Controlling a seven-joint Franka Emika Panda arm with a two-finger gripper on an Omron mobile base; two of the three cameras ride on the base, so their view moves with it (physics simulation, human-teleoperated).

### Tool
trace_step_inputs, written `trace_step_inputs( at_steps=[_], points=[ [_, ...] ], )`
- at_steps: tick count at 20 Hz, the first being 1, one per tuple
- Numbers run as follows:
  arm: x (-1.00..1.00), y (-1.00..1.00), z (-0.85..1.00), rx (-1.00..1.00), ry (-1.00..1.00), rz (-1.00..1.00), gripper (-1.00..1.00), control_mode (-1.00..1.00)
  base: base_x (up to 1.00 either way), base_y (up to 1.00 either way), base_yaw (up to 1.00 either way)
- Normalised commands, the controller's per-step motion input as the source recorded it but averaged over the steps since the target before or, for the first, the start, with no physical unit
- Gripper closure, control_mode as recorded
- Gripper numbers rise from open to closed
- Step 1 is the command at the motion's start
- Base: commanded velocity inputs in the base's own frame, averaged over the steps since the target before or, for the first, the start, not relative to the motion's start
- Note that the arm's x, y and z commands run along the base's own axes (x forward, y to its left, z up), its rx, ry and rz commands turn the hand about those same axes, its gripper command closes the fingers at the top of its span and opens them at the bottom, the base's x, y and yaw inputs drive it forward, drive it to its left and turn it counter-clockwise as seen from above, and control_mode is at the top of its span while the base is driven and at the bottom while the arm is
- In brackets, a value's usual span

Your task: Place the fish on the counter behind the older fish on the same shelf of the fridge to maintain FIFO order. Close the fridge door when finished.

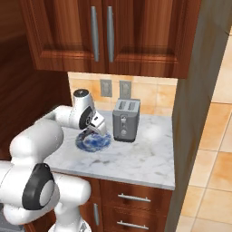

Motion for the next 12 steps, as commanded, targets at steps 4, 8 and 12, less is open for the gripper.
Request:
trace_step_inputs(
  at_steps=[4,8,12],
  points=[
    [-0.95,0.0,1.0,0.0,-0.05,0.0,1.0,-1.0,0.0,0.0,0.0],
    [-0.95,0.0,1.0,0.0,-0.01,0.0,1.0,-1.0,0.0,0.0,0.0],
    [-0.9,0.0,0.9,0.0,0.0,0.0,1.0,-1.0,0.0,0.0,0.0]
  ],
)
